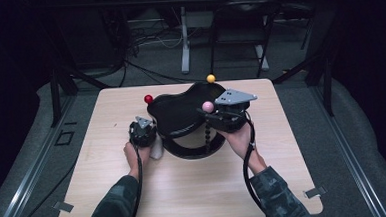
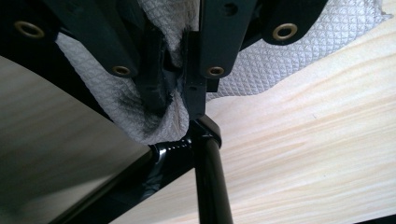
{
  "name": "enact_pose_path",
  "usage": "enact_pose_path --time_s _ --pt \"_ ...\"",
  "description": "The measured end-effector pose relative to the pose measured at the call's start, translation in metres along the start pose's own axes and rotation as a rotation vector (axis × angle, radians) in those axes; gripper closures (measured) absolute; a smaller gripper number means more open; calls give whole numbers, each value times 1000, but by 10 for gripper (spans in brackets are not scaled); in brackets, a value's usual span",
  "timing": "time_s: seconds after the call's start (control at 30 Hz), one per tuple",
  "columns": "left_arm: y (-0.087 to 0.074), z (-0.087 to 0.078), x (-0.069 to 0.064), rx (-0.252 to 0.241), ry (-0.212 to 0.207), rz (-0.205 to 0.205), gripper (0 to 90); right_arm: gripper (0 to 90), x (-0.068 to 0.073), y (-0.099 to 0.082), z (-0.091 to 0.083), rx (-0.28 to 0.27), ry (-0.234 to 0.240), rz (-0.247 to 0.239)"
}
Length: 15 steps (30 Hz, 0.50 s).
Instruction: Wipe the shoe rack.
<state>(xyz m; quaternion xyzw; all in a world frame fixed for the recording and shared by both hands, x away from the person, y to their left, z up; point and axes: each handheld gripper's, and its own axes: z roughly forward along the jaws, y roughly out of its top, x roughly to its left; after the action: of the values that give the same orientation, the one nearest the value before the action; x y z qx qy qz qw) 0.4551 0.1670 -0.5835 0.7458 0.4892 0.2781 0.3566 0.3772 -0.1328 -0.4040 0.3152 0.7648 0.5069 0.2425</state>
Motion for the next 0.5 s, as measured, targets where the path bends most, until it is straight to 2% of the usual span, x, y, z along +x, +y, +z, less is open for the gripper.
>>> enact_pose_path --time_s 0.1,0.5 --pt "-4 -3 -4 -10 -11 -10 826 602 0 0 0 2 0 -1" --pt "-14 -19 -17 -17 -47 8 826 601 1 1 0 11 -12 0"
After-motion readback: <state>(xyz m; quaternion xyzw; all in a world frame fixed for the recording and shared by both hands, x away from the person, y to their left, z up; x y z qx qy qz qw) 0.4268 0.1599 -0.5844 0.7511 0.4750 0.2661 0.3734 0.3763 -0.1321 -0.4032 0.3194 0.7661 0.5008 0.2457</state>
